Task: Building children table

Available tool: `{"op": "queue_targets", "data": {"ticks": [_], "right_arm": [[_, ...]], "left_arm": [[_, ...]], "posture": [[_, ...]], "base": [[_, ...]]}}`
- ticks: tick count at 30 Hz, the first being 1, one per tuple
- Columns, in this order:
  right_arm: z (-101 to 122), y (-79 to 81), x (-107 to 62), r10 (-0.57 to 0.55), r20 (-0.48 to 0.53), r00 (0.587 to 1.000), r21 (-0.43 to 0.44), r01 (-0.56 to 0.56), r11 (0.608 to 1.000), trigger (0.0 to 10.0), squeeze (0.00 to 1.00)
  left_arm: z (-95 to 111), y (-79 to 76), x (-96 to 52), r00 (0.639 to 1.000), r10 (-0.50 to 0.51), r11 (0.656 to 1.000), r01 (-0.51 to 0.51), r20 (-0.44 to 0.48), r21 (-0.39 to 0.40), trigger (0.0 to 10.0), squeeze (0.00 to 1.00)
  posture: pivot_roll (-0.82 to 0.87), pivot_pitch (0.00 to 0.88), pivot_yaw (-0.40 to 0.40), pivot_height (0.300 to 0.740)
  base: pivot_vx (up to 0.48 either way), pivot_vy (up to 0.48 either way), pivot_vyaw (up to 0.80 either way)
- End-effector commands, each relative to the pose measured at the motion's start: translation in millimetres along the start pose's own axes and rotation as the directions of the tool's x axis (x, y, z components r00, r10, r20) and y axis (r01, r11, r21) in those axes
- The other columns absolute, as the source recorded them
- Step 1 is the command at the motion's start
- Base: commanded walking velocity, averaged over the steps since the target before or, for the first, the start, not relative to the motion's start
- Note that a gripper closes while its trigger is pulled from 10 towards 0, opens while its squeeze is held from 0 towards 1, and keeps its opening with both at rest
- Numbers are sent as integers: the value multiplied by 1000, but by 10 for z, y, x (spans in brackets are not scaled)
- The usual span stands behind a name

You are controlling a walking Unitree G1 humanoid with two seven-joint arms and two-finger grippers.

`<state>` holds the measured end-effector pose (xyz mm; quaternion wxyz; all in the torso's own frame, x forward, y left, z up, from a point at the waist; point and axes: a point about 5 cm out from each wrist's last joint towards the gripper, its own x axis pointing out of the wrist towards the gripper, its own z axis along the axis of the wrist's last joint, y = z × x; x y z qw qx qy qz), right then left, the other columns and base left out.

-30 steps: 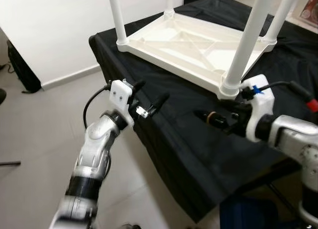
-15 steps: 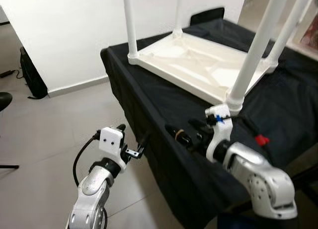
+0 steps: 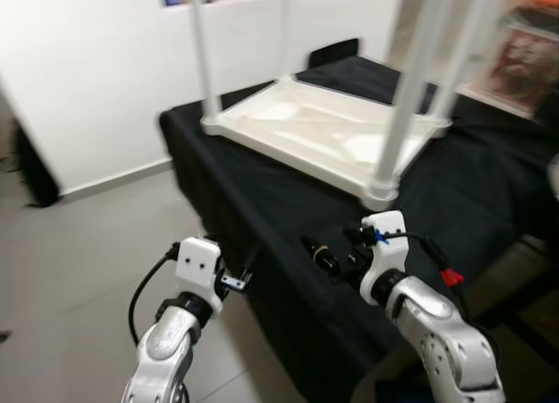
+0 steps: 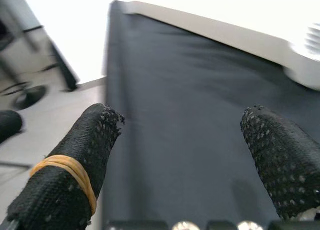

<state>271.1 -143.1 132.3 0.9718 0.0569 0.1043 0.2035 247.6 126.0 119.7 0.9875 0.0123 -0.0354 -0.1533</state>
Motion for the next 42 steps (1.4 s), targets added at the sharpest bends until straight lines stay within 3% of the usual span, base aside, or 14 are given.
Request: {"op": "queue_targets", "data": {"ticks": [1, 10, 20, 23, 27, 31, 32, 34, 36, 39, 42], "right_arm": [[-41, 39, 13, 1, 1, 1000, -11, -1, 1000, 10000, 0], [-5, 52, 52, -2, 47, 999, -20, 3, 1000, 10000, 0], [132, -73, 59, -37, 114, 993, -31, 41, 999, 10000, 0], [371, -54, 10, 77, 203, 976, -52, -68, 996, 10000, 0], [486, -47, -19, 147, 217, 965, -111, -125, 986, 10000, 0], [599, -145, -50, 169, 219, 961, -154, -137, 979, 10000, 0], [722, -280, -114, 183, 223, 957, -192, -141, 971, 10000, 0], [722, -280, -114, 183, 223, 957, -192, -141, 971, 10000, 0], [775, -400, -236, 213, 198, 957, -228, -167, 959, 10000, 0], [774, -456, -307, 212, 174, 962, -251, -165, 954, 10000, 0], [759, -517, -431, 248, 132, 960, -233, -213, 949, 10000, 0]], "left_arm": [[-14, -5, -27, 1000, 5, 1000, -4, -9, 10, 10000, 0], [49, 19, -10, 999, 16, 1000, -15, 31, -18, 10000, 0], [170, 7, 47, 998, 6, 1000, -6, 67, -9, 10000, 0], [293, -16, 100, 994, -14, 1000, 13, 108, 16, 10000, 0], [356, 1, 126, 992, -18, 999, 14, 121, 31, 10000, 0], [430, 48, 143, 990, -19, 999, 15, 142, 33, 10000, 0], [495, 84, 141, 987, -42, 998, 35, 155, 44, 10000, 0], [495, 84, 141, 987, -42, 998, 35, 155, 44, 10000, 0], [515, 108, 109, 987, -53, 998, 47, 153, 38, 10000, 0], [514, 107, 88, 986, -59, 998, 54, 153, 35, 10000, 0], [500, 99, 77, 988, -54, 999, 53, 146, 15, 10000, 0]], "posture": [[-40, 0, -10, 740], [-39, 0, -12, 740], [-45, 0, -7, 740], [-49, 0, 5, 740], [-51, 0, 8, 740], [-48, 0, 8, 740], [-45, 0, 6, 740], [-45, 0, 6, 740], [-38, 0, 2, 740], [-37, 0, 2, 740], [-47, 6, 3, 740]], "base": [[0, 0, 0], [170, 0, -397], [340, 0, 0], [302, 0, 0], [61, 0, 0], [0, 0, 0], [0, 0, 0], [0, 0, 0], [0, 0, 0], [0, 0, 0], [0, 0, 0]]}}
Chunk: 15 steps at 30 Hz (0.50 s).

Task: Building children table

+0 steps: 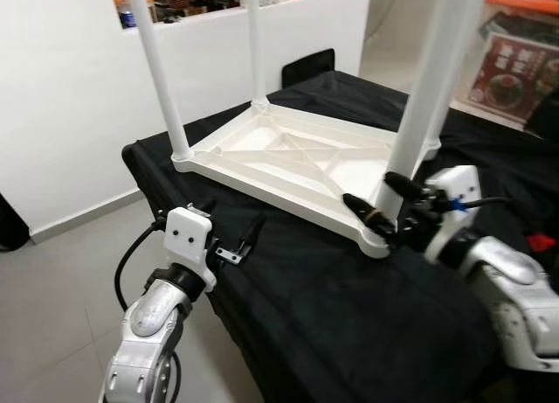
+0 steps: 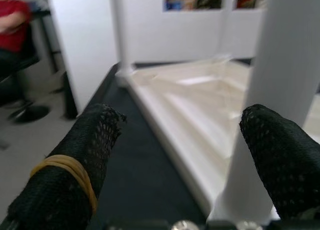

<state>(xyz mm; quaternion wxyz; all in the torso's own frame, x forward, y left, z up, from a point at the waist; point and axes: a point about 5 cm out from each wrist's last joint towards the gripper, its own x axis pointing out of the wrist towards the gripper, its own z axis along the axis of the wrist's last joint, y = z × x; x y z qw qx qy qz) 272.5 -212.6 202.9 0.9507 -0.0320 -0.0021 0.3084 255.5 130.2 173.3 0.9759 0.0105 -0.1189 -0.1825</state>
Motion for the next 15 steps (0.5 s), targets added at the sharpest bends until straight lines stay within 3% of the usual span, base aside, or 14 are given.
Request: {"op": "queue_targets", "data": {"ticks": [1, 5, 10, 11, 12, 14, 15], "right_arm": [[25, 4, -77, 46, -2, 999, 37, -46, 998, 10000, 0], [-30, 36, -203, 148, -85, 985, 36, -146, 989, 10000, 0], [-54, -31, -263, 141, -150, 979, -23, -146, 989, 10000, 0], [-54, -139, -273, 74, -169, 983, -59, -85, 995, 10000, 0], [-54, -139, -273, 74, -169, 983, -59, -85, 995, 10000, 0], [-31, -385, -259, -118, -172, 978, -120, 98, 988, 10000, 0], [-31, -385, -259, -118, -172, 978, -120, 98, 988, 10000, 0]], "left_arm": [[-31, 9, -28, 1000, 5, 1000, -6, -23, -14, 10000, 0], [-40, -27, -7, 1000, -9, 1000, 8, -28, -21, 10000, 0], [-44, -48, 19, 999, -26, 999, 25, -29, -26, 10000, 0], [-43, -54, 23, 999, -37, 999, 36, -31, -30, 10000, 0], [-43, -54, 23, 999, -37, 999, 36, -31, -30, 10000, 0], [-54, -84, 12, 994, -101, 994, 99, -41, -47, 10000, 0], [-54, -84, 12, 994, -101, 994, 99, -41, -47, 10000, 0]], "posture": [[-51, 6, 2, 740], [-56, 9, 9, 740], [-58, 11, 7, 740], [-61, 12, 10, 740], [-61, 12, 10, 740], [-66, 19, 12, 740], [-66, 19, 12, 740]], "base": [[0, 0, 0], [0, 0, 0], [0, 0, 0], [0, 0, 0], [0, 0, 0], [0, 0, 0], [0, 0, 0]]}}
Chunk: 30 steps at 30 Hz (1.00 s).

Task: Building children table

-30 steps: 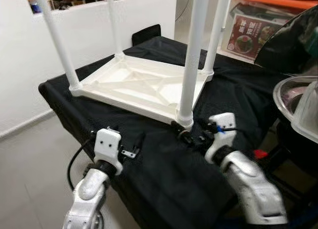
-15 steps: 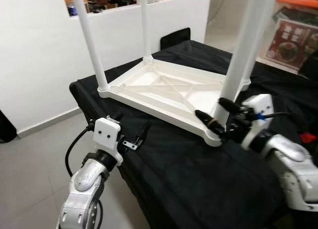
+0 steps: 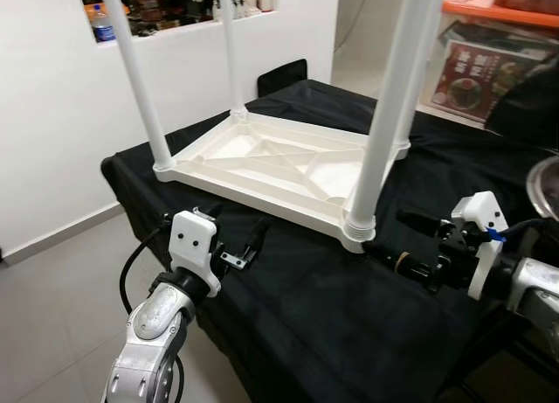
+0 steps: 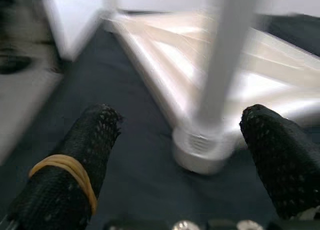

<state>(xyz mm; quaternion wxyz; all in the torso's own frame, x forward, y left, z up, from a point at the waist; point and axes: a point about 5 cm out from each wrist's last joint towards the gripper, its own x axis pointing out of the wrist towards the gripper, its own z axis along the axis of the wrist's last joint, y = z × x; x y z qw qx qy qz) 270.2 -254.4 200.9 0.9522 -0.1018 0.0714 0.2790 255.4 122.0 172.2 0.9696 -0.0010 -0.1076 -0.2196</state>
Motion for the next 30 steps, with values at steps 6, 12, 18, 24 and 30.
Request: {"op": "queue_targets", "data": {"ticks": [6, 12, 18, 24, 30], "right_arm": [[156, 46, 176, -4, 90, 996, 10, 3, 1000, 10000, 0], [258, 201, 291, 134, 126, 983, -9, -134, 991, 10000, 0], [314, 172, 422, 119, 128, 985, -35, -116, 993, 10000, 0], [349, 170, 611, 49, 138, 989, -15, -47, 999, 10000, 0], [345, 150, 599, 43, 131, 991, -16, -42, 999, 10000, 0]], "left_arm": [[-65, 13, -123, 980, -189, 981, 187, -54, -45, 10000, 0], [-73, 163, -280, 962, -256, 966, 252, -95, -57, 10000, 0], [-63, 257, -384, 952, -277, 961, 274, -129, -41, 10000, 0], [-92, 61, -443, 900, -408, 913, 398, -152, -92, 10000, 0], [-82, 0, -452, 894, -424, 905, 413, -144, -106, 10000, 0]], "posture": [[-64, 29, 19, 740], [-56, 37, 16, 740], [-53, 46, 12, 740], [-48, 60, 7, 740], [-44, 71, 4, 740]], "base": [[0, 0, 0], [0, 0, 0], [0, 0, 0], [0, 0, 0], [0, 0, 0]]}}
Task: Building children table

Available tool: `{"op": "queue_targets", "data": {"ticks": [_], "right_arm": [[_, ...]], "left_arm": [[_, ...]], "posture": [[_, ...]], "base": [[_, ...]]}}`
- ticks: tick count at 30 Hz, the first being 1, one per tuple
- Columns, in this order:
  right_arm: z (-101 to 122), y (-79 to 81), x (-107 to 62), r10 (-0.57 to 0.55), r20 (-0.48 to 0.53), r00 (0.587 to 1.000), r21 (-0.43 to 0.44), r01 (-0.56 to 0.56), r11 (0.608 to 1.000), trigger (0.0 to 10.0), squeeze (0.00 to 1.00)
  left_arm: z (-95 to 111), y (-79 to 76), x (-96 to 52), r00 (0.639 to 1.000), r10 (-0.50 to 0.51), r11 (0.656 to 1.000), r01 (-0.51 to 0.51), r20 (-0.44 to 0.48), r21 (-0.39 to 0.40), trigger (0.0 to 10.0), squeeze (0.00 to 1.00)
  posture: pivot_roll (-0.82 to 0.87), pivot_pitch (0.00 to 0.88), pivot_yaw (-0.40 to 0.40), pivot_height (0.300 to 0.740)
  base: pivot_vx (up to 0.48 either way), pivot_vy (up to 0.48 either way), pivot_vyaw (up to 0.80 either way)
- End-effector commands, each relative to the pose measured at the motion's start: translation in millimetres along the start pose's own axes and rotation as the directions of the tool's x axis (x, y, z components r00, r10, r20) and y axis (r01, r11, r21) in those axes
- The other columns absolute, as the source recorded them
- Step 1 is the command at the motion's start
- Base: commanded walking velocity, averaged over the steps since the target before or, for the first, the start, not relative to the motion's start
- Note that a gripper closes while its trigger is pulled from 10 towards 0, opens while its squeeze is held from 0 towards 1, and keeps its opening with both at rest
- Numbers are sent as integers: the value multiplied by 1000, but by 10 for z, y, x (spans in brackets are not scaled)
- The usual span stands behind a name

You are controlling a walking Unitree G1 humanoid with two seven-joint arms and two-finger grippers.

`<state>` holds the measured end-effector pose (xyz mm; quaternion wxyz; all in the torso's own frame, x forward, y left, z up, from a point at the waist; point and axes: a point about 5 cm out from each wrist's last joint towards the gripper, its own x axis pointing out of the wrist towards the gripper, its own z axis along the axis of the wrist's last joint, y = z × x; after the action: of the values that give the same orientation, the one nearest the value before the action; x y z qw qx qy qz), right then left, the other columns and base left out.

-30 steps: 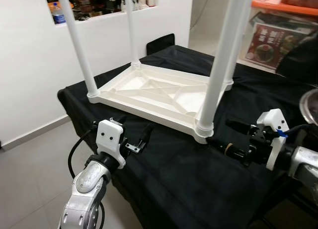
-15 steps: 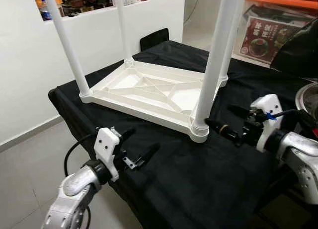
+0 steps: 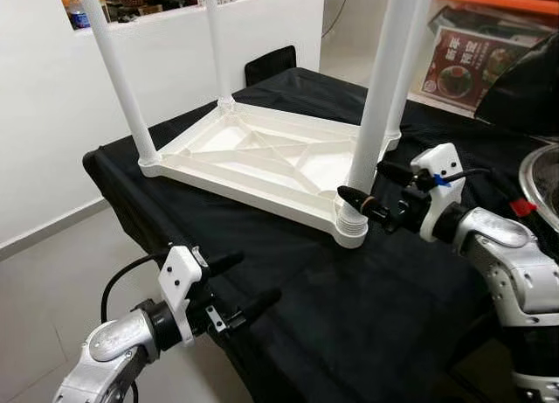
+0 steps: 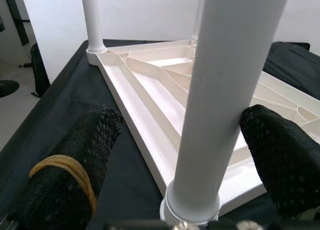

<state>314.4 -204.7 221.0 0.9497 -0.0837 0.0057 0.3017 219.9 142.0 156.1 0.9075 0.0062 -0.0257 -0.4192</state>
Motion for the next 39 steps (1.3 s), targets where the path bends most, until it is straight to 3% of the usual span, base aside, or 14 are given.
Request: {"op": "queue_targets", "data": {"ticks": [1, 6, 10, 21, 22, 23, 24, 30, 36, 38, 39], "right_arm": [[-4, -1, 7, 8, -8, 1000, 0, -8, 1000, 10000, 0], [-34, -24, 17, -7, -19, 1000, 5, 7, 1000, 10000, 0], [-72, -51, 238, -109, -18, 994, 13, 109, 994, 10000, 0], [24, -81, 298, -109, 22, 994, 36, 109, 993, 10000, 0], [25, -81, 296, -114, 20, 993, 34, 113, 993, 6667, 0], [25, -81, 296, -114, 20, 993, 34, 113, 993, 6667, 0], [28, -82, 289, -123, 19, 992, 34, 122, 992, 0, 0], [4, -54, 265, -166, -5, 986, 25, 166, 986, 0, 0], [-53, 77, 275, -206, -37, 978, 39, 208, 977, 0, 0], [-67, 127, 284, -240, -48, 970, 43, 242, 969, 0, 0], [-91, 173, 291, -313, -71, 947, 65, 317, 946, 0, 0]], "left_arm": [[-8, -40, -7, 1000, -20, 1000, 20, -13, -13, 10000, 0], [-4, -70, 6, 999, -31, 999, 31, -10, -18, 10000, 0], [36, -123, 63, 998, -64, 998, 64, 5, -20, 10000, 0], [48, -161, 72, 997, -80, 997, 80, 5, -22, 10000, 0], [49, -167, 74, 997, -81, 996, 81, 4, -21, 10000, 0], [49, -167, 74, 997, -81, 996, 81, 4, -21, 10000, 0], [50, -171, 77, 997, -82, 996, 82, 3, -21, 10000, 0], [40, -190, 80, 996, -86, 996, 86, -6, -23, 10000, 0], [36, -190, 84, 996, -88, 996, 88, -10, -23, 10000, 0], [37, -191, 84, 996, -89, 996, 89, -10, -24, 10000, 0], [34, -195, 83, 996, -91, 996, 91, -13, -23, 10000, 0]], "posture": [[-44, 79, 5, 740], [-46, 81, 6, 740], [-40, 85, 11, 740], [-40, 89, 11, 740], [-40, 90, 10, 740], [-40, 90, 10, 740], [-38, 91, 9, 740], [-44, 93, 10, 740], [-45, 93, 11, 740], [-47, 95, 13, 740], [-48, 95, 14, 740]], "base": [[0, 0, 0], [0, 0, 0], [0, 0, 0], [0, 0, 0], [0, 0, 0], [0, 0, 0], [0, 0, 0], [0, 0, 0], [0, 0, 0], [0, 0, 0], [0, 0, 0]]}}
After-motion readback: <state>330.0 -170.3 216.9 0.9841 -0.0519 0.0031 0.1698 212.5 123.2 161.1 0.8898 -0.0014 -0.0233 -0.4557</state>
